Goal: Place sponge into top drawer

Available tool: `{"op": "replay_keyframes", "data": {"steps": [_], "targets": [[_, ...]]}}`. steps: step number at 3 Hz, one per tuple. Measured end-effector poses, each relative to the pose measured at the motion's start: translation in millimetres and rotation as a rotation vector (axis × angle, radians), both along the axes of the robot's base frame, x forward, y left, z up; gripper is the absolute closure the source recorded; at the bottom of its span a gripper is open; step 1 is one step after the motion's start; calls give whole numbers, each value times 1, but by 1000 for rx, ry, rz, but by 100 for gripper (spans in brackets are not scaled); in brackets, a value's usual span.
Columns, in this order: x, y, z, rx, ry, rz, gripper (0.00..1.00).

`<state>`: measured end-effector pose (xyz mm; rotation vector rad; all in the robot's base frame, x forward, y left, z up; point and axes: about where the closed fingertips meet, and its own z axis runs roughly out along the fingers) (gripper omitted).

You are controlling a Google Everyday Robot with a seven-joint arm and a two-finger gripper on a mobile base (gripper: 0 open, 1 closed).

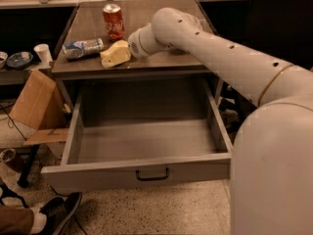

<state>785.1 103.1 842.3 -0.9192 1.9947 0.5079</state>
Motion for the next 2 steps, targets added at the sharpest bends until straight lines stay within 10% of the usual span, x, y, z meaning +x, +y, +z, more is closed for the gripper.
{"op": "replay_keyframes", "data": {"steps": [2], "targets": [[-6,28,-4,35,15,23,0]]}}
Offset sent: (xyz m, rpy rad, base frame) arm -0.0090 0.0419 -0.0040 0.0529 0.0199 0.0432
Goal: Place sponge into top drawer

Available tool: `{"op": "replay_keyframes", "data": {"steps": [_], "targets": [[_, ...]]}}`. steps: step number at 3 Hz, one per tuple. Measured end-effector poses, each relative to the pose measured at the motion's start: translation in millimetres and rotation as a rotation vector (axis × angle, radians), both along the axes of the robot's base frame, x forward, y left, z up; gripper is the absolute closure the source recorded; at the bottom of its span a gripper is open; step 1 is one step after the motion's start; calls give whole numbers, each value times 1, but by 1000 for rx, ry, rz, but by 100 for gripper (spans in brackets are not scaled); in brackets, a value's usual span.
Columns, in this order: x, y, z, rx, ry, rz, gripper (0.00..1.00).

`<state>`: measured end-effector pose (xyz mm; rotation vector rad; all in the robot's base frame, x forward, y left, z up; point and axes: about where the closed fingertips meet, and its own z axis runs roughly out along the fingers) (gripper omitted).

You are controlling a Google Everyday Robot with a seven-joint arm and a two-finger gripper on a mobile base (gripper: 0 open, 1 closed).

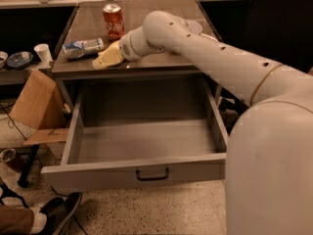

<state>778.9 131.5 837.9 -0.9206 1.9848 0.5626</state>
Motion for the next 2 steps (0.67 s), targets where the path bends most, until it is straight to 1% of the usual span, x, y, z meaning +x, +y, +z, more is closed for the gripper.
{"op": "replay_keyframes", "data": {"steps": [1,2], "targets": [[0,0,0,0,0,1,18],[-2,-1,-1,-5,1,-18,41]]}}
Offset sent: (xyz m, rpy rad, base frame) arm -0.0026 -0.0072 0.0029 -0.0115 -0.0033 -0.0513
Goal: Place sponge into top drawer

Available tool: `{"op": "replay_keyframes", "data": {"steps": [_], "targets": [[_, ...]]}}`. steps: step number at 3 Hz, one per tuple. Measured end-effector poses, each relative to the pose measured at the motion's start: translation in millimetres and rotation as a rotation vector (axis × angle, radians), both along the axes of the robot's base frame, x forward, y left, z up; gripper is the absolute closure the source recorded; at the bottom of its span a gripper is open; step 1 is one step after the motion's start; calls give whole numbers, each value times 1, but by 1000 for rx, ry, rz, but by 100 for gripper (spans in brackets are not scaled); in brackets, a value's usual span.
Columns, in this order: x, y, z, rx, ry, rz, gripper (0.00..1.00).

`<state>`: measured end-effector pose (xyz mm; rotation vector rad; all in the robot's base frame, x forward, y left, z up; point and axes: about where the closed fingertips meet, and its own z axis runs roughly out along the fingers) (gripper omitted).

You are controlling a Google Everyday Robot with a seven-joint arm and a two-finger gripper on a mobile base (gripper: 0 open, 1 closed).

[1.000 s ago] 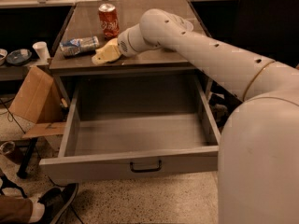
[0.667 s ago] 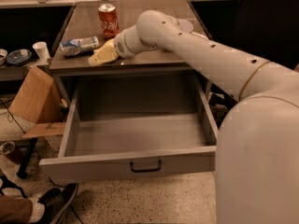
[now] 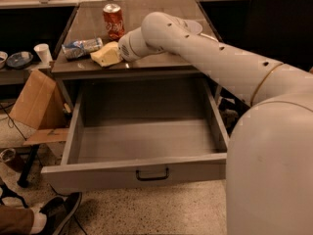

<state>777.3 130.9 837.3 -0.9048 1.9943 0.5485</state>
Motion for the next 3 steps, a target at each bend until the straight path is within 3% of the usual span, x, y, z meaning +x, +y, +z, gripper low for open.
{"op": "replay_keyframes", "data": {"steps": [1,2,3], "targets": [[-1,-7,0,-29,6,-38,64],[-1,-28,2,-62,13,-102,88],[-5,-66,18,-95,0,-156,100]]}}
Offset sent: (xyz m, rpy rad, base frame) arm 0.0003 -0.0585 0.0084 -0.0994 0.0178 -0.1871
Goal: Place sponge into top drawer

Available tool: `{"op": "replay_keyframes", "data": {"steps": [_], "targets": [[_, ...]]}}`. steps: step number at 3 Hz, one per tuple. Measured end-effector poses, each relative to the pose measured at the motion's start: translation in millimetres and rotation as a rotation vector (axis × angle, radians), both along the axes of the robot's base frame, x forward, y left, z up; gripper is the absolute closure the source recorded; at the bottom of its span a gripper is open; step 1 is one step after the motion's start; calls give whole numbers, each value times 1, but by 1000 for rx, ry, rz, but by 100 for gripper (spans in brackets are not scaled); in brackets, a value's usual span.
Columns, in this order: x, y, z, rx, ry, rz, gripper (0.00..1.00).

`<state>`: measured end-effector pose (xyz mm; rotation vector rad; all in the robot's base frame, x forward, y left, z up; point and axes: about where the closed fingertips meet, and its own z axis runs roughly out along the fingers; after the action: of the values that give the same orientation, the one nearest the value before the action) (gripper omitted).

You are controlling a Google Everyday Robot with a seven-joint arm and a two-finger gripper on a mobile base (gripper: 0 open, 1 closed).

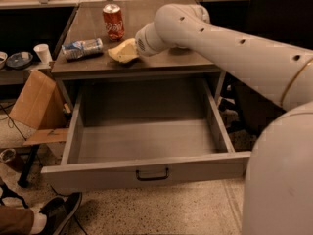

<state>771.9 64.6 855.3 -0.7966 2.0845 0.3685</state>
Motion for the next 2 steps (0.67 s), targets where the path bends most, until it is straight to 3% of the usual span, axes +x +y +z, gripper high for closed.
{"op": "replay_keyframes", "data": {"steps": [1,2], "targets": [[-21,-45,31,-35,-13,-21,100],[-45,-77,58,-57,13,26,100]]}}
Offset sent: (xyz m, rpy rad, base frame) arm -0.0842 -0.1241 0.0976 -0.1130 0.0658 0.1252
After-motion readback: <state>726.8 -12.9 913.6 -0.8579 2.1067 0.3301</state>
